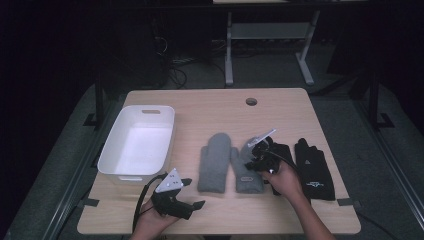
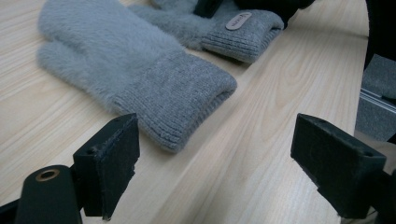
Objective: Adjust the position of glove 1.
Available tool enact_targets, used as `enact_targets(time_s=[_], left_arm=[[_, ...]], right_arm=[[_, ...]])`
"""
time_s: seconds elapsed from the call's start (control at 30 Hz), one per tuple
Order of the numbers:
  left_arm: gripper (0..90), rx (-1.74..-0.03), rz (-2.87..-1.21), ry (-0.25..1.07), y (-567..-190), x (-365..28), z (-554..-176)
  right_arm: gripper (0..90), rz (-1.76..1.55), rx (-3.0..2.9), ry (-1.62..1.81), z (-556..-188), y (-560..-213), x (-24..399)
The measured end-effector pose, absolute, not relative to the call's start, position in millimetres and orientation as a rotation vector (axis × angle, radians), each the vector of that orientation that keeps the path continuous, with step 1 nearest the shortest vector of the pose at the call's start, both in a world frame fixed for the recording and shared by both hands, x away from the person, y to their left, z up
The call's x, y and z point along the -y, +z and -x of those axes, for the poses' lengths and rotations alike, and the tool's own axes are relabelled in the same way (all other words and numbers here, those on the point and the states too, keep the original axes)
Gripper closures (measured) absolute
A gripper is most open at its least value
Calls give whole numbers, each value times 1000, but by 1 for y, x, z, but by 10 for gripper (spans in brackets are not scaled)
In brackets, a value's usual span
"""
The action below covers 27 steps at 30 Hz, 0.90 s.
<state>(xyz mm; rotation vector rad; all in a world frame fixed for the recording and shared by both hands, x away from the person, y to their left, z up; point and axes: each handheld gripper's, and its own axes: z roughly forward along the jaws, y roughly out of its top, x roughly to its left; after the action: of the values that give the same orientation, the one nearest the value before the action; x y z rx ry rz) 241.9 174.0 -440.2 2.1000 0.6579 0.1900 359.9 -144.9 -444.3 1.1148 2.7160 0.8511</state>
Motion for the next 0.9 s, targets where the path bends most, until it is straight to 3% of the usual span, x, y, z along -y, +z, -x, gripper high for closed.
enact_targets(time_s=[0.57, 0.9], left_arm=[[150, -659, -2083, 213, -435, -181, -240], [150, -670, -2060, 221, -434, -186, -238]], right_arm=[[807, -1056, -2646, 1102, -345, -367, 130], [804, -1028, -2694, 1107, -359, -366, 77]])
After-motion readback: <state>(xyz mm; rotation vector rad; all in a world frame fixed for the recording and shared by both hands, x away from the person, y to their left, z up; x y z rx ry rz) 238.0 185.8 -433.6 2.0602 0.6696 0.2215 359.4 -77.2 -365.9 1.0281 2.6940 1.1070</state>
